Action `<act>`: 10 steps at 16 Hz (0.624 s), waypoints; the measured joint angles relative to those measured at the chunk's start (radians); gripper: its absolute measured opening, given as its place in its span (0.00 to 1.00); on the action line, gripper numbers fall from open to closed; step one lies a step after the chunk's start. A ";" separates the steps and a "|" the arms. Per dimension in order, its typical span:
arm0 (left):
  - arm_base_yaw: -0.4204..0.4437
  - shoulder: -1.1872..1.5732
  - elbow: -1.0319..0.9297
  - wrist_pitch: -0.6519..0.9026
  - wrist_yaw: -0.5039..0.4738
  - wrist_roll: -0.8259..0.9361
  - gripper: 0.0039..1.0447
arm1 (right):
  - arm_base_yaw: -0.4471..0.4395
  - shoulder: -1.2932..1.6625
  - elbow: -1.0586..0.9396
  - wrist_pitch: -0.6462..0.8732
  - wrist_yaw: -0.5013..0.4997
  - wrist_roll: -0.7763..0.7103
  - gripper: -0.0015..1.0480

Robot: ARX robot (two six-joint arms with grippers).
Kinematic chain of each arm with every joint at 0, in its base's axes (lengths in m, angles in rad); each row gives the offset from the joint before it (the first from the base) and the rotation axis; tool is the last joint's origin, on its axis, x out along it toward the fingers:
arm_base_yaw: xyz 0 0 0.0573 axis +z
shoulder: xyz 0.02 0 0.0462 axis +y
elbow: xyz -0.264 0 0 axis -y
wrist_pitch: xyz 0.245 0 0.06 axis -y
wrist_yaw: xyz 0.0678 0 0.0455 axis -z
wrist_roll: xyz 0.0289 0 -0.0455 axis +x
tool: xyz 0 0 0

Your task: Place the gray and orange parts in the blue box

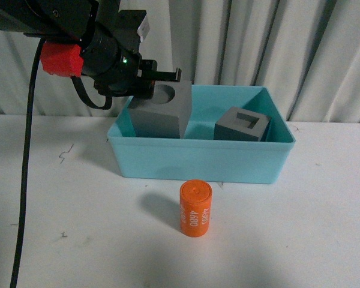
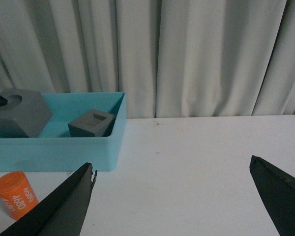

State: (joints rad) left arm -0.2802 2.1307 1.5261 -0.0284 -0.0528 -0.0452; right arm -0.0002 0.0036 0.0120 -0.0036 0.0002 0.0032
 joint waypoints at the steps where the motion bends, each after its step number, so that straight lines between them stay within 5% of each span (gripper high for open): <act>1: 0.003 0.010 0.018 -0.002 -0.003 0.000 0.18 | 0.000 0.000 0.000 0.000 0.000 0.000 0.94; 10: 0.029 0.094 0.059 -0.008 -0.026 0.000 0.18 | 0.000 0.000 0.000 0.000 0.000 0.000 0.94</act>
State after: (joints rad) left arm -0.2516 2.2250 1.5848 -0.0364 -0.0792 -0.0452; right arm -0.0002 0.0036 0.0120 -0.0036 -0.0002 0.0032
